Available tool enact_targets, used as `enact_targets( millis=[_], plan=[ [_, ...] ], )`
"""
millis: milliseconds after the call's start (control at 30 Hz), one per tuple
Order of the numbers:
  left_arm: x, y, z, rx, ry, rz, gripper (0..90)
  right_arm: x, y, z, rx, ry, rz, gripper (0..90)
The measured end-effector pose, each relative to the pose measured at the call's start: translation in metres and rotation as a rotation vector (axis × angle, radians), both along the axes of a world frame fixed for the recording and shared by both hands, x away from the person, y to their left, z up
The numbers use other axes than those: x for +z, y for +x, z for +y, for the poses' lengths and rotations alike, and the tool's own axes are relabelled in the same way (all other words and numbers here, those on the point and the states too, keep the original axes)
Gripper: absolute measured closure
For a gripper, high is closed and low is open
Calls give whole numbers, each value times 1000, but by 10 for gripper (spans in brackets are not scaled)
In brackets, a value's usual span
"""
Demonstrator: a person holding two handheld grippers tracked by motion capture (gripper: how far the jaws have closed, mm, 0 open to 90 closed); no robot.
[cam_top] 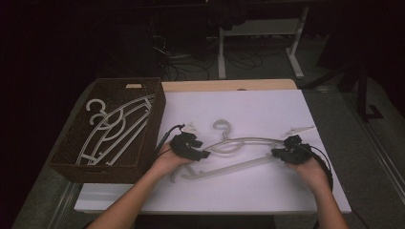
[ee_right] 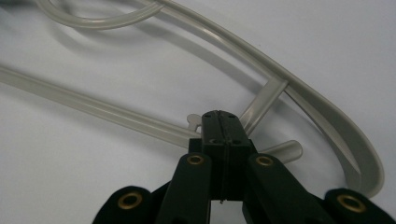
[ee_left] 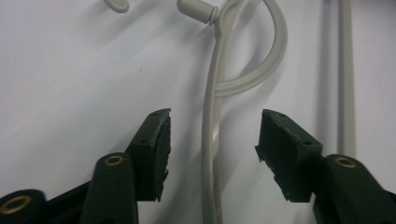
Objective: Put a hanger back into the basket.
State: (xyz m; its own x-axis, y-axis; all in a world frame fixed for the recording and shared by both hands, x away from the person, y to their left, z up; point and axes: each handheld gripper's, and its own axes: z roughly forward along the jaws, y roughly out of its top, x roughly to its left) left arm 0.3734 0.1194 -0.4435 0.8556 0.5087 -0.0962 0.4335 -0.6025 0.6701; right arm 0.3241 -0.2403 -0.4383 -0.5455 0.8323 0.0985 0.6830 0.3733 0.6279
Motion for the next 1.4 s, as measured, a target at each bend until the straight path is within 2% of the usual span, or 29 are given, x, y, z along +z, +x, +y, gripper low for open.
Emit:
enact_targets(
  millis=[133, 233, 267, 367, 667, 700, 800, 900, 1067, 1233, 1400],
  plan=[
    [-4, 2, -10, -24, 39, -2, 499, -1, 0, 0, -2, 3, 0, 890],
    [-7, 3, -13, -33, 58, -1, 570, -1, 0, -1, 1, 4, -1, 890],
    [-7, 3, -14, -31, 65, -12, 608, -1, 0, -1, 1, 4, -1, 890],
    [-7, 3, -16, -30, 68, -16, 671, -1, 0, 0, 2, 2, -1, 890],
    [-6, 4, -21, -24, 99, -43, 768, -1, 0, -1, 6, 1, -4, 889],
    [-6, 4, -21, -23, 99, -43, 797, -1, 0, -1, 6, 1, -4, 890],
    [-6, 3, -21, -30, 102, -44, 807, 0, -1, -1, 7, -1, -6, 890],
    [-5, 3, -20, -30, 96, -25, 814, 2, -1, -1, 8, 1, -17, 887],
    [6, 1, -14, 4, 85, -31, 817, 13, -5, -2, 22, 54, -40, 784],
    [19, 0, -7, 63, 72, -38, 819, 22, -12, 1, 58, 100, -52, 641],
    [38, 1, -2, 97, 64, -53, 819, 26, -15, 4, 91, 117, -71, 513]
  ],
)
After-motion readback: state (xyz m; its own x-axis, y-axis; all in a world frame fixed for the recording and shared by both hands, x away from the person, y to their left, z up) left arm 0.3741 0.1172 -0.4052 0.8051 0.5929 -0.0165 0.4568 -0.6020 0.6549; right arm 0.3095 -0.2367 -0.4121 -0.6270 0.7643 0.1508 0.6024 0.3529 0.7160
